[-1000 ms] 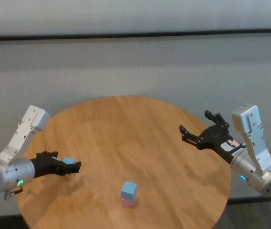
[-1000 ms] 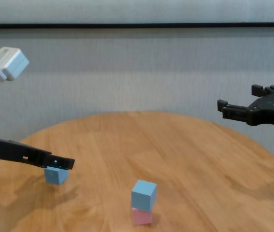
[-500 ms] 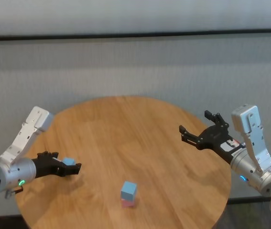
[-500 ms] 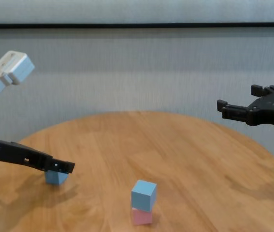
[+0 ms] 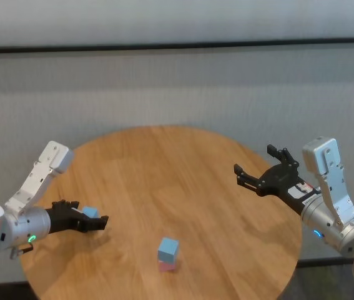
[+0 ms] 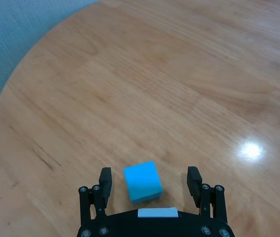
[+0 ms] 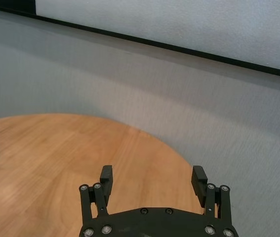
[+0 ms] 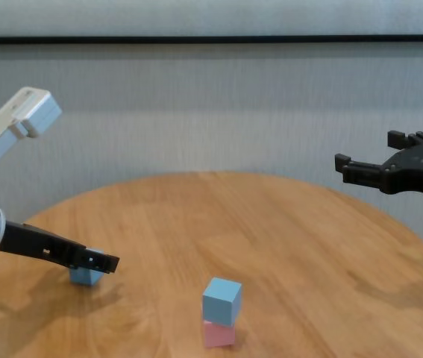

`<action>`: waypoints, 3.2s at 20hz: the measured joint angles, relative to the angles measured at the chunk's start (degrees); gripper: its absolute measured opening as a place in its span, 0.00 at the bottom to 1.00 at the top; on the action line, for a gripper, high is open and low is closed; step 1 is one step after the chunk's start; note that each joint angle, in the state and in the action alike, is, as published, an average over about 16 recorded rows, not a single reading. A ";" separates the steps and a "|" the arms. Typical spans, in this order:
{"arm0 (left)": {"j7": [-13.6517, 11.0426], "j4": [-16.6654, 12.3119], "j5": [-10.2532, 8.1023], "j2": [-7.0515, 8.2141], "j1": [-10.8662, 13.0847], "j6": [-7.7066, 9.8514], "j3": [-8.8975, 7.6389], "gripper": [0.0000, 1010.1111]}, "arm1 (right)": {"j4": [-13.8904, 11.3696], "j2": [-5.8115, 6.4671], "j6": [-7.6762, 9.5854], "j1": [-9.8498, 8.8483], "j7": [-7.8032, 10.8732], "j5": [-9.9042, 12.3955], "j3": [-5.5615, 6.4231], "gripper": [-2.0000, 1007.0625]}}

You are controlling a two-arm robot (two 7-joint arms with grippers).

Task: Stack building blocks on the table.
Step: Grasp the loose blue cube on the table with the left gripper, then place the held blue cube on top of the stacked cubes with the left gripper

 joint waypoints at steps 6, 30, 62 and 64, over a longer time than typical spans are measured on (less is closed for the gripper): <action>-0.36 1.73 0.48 -0.72 -0.79 -0.27 0.02 0.99 | 0.00 0.00 0.00 0.00 0.00 0.00 0.00 1.00; 0.04 2.76 1.13 -1.36 -1.16 -0.32 -0.28 0.91 | -0.01 0.00 0.00 0.00 0.00 0.00 0.00 1.00; -0.15 -9.68 0.06 2.44 3.72 2.71 -1.96 0.39 | -0.01 0.00 0.00 0.00 0.00 0.00 0.00 1.00; -0.34 -12.03 -0.16 3.21 4.45 3.28 -2.09 0.39 | -0.01 0.00 0.00 0.00 0.00 0.00 0.00 1.00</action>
